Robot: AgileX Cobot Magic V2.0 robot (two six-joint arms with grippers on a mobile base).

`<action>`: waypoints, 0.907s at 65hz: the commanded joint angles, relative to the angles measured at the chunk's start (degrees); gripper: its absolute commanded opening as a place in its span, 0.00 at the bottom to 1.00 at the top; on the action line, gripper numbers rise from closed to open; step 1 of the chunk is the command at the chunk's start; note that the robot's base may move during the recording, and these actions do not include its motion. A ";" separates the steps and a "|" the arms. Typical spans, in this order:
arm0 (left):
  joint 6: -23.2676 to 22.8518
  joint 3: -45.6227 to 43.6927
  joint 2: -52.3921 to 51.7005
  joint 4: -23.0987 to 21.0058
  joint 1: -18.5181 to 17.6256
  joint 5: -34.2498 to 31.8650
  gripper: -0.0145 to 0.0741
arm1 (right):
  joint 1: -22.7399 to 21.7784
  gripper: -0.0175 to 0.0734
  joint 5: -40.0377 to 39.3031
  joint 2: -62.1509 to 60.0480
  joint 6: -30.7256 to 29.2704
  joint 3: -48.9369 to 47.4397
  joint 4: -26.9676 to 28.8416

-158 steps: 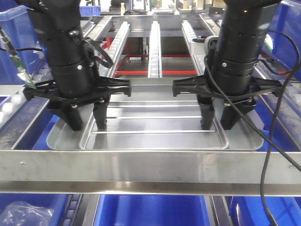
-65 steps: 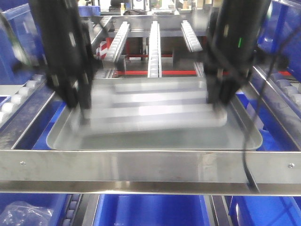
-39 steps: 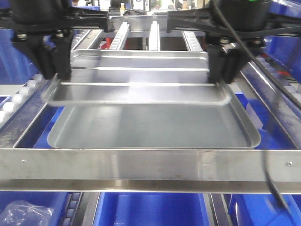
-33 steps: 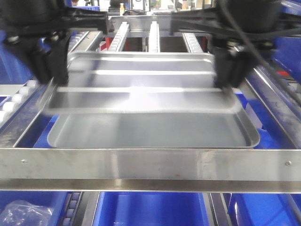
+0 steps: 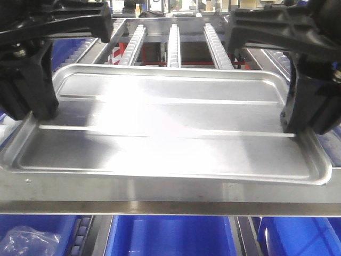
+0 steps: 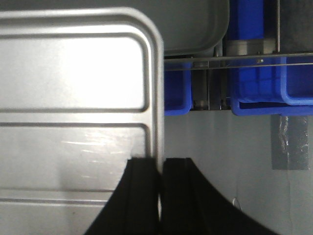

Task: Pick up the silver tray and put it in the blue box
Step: 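Lift the tray with both grippers and pull it toward the robot, then hold the tray level in both grippers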

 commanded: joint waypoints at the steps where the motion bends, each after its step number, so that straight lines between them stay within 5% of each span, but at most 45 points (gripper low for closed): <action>1: -0.87 -1.56 -1.87 1.31 -0.84 -1.97 0.15 | 0.46 0.26 -1.98 -1.66 0.79 -1.39 -3.49; 20: -0.87 -1.19 -1.87 1.34 -4.28 0.37 0.15 | 0.46 0.26 -1.97 -1.66 1.69 -1.49 -3.55; 59: -4.26 -1.19 -1.87 2.51 -4.28 0.15 0.15 | 0.46 0.26 -2.03 -1.66 1.07 -1.49 -3.67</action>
